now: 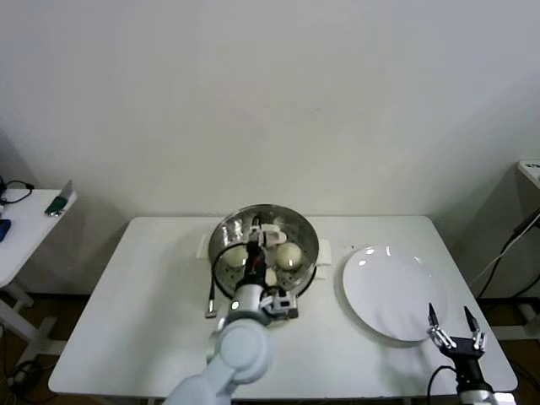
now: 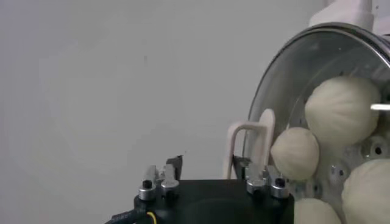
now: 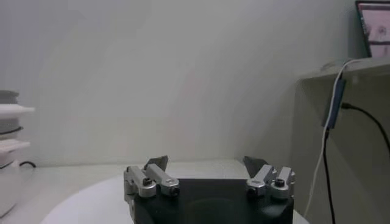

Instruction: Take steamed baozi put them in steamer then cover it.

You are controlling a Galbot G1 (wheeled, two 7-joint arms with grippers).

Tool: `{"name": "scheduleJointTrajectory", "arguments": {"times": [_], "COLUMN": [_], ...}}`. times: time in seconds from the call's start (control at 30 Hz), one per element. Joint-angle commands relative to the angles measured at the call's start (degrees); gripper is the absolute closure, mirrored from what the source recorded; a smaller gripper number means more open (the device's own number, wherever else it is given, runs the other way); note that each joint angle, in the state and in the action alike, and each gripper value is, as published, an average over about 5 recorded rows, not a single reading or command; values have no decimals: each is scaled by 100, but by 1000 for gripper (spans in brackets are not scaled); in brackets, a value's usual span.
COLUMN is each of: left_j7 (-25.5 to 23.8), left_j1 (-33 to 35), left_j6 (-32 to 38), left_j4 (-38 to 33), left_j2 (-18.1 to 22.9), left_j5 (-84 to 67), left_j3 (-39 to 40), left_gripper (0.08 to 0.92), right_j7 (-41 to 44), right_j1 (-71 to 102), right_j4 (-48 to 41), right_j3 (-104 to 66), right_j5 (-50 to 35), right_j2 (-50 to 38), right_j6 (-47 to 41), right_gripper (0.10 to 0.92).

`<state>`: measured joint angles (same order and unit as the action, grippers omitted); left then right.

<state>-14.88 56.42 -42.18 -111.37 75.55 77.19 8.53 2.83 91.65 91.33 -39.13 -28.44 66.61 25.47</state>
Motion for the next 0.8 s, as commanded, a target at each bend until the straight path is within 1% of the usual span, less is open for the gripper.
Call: {"name": "scheduleJointTrajectory", "arguments": {"times": [0.03,0.17,0.27,0.33,0.43,0.5,0.57,0.67,0.73,0.8], "left_j7": [192,422,841,1317,2016,2251,2299,2088,1928,1861], "left_j1": [530,669,986,1197,1397,1517,1728,2303,2759,3147], "left_j6": [-126,-50,205,500,1115,1551,1942,2771,3411,3968], "left_j4": [-808,-1034,-1363,-1526,-1616,-1609,-1556,-1292,-1019,-730], "left_j2": [-643,-704,-803,-827,-772,-705,-670,-705,-762,-824], "left_j5": [-1011,-1354,-2155,-3125,-4750,-5861,-7079,-8539,-9138,-9616], "left_j3": [-308,-537,-1050,-1583,-2605,-3393,-4174,-5123,-5481,-5635], "left_gripper": [398,285,212,187,178,178,177,177,177,177], "right_j7": [59,67,-36,-161,-236,-233,-231,-224,-219,-215], "right_j1": [-21,-22,11,58,126,142,137,108,93,82], "right_j4": [-12,85,202,322,531,636,696,725,735,734], "right_j3": [63,60,44,25,-3,-14,-25,-18,2,27], "right_j5": [152,234,196,123,42,86,233,405,416,428], "right_j2": [34,102,113,115,99,85,81,77,74,72], "right_j6": [-286,-350,-383,-421,-471,-471,-446,-380,-369,-381], "right_gripper": [203,203,203,203,203,203,203,203,203,203]}}
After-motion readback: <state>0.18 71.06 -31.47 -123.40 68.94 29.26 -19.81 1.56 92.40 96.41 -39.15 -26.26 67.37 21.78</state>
